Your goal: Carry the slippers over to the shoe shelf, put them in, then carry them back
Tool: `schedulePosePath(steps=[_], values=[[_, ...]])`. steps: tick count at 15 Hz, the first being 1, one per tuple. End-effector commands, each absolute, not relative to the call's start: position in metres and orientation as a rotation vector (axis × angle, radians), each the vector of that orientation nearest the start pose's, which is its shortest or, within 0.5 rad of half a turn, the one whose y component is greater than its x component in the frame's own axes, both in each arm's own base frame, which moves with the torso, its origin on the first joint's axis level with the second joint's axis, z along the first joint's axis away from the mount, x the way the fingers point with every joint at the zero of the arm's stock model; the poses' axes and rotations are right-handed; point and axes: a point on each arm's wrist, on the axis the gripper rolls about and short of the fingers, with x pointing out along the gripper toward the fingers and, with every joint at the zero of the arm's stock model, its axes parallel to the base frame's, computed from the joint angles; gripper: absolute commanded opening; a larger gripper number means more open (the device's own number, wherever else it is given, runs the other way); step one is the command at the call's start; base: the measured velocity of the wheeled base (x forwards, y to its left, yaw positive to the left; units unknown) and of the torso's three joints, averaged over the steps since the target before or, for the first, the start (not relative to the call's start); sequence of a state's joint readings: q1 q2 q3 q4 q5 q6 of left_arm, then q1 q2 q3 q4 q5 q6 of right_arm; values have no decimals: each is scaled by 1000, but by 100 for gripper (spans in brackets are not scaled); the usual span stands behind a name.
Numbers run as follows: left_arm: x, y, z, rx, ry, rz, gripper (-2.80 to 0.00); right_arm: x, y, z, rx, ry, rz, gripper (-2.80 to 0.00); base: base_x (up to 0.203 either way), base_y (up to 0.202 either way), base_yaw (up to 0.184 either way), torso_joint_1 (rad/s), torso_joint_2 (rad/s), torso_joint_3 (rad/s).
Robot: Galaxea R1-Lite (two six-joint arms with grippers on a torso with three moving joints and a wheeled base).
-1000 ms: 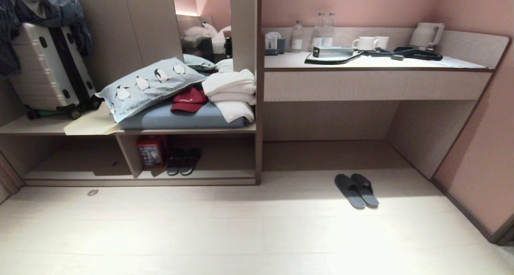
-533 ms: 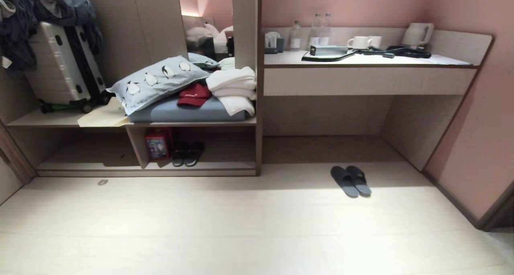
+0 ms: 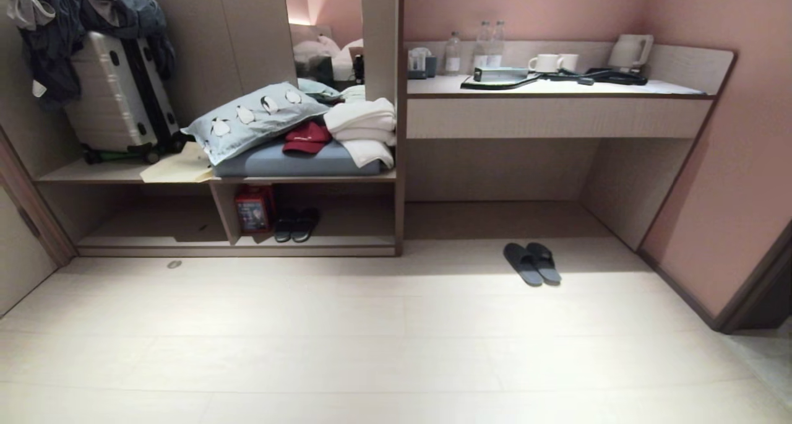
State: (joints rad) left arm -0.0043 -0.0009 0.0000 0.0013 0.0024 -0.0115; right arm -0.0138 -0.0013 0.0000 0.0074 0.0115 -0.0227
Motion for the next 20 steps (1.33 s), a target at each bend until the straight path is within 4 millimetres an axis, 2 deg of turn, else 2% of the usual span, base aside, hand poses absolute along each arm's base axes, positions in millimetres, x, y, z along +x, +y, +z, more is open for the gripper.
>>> schedulePosePath(steps=[1, 15, 20], values=[[-23, 0, 75, -12, 3, -2, -280, -23, 1, 74, -23, 8, -1, -280, -198, 0, -3, 2, -2, -2], [-23, 0, 75, -11, 3, -2, -280, -23, 1, 74, -23, 6, -1, -280, -195, 0, 1, 1, 2, 2], [-23, 0, 75, -9, 5, -3, -280, -23, 1, 74, -23, 7, -1, -280, -26, 0, 0, 0, 0, 0]])
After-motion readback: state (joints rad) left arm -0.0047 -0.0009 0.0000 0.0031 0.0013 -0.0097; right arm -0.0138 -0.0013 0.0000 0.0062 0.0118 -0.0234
